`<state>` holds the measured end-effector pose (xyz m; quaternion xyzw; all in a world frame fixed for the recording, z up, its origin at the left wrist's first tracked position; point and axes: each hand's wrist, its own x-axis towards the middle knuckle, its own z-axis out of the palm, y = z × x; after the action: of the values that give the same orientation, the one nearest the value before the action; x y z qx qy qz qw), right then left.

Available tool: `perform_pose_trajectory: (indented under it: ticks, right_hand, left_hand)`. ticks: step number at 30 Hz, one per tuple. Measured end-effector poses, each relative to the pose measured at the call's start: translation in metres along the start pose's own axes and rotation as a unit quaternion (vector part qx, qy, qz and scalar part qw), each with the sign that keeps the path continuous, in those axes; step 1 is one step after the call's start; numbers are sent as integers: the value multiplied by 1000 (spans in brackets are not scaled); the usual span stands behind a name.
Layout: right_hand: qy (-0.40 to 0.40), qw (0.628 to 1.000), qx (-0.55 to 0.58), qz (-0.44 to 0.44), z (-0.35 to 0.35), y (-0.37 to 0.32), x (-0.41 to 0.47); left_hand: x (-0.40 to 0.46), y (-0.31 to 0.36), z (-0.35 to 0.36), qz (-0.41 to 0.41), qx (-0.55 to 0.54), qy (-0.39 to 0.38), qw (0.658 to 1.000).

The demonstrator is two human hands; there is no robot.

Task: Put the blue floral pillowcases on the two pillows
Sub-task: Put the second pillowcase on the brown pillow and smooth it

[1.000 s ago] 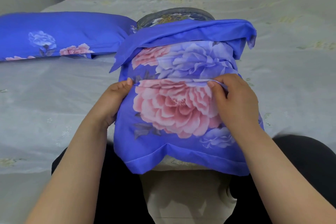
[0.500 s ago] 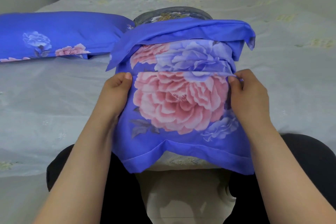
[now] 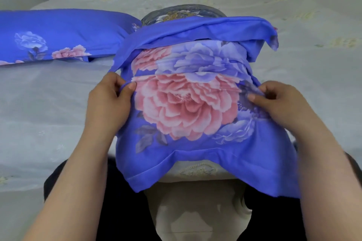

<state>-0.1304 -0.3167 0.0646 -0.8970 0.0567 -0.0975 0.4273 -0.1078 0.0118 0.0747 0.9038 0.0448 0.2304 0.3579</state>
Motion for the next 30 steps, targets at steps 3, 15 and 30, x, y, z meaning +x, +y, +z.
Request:
perform_pose_trajectory:
  ticks: [3,15,30]
  right_hand:
    - [174,983,-7,-52,23,-4,-8]
    - [12,984,0,-176,8,-17,5]
    - [-12,980,196,33,18,-5,24]
  left_hand:
    - [1,8,19,-45,-140,-78,986]
    - [7,5,-13,24,-107,-176,978]
    - [10,-7,-2,-86,-242,-284,924]
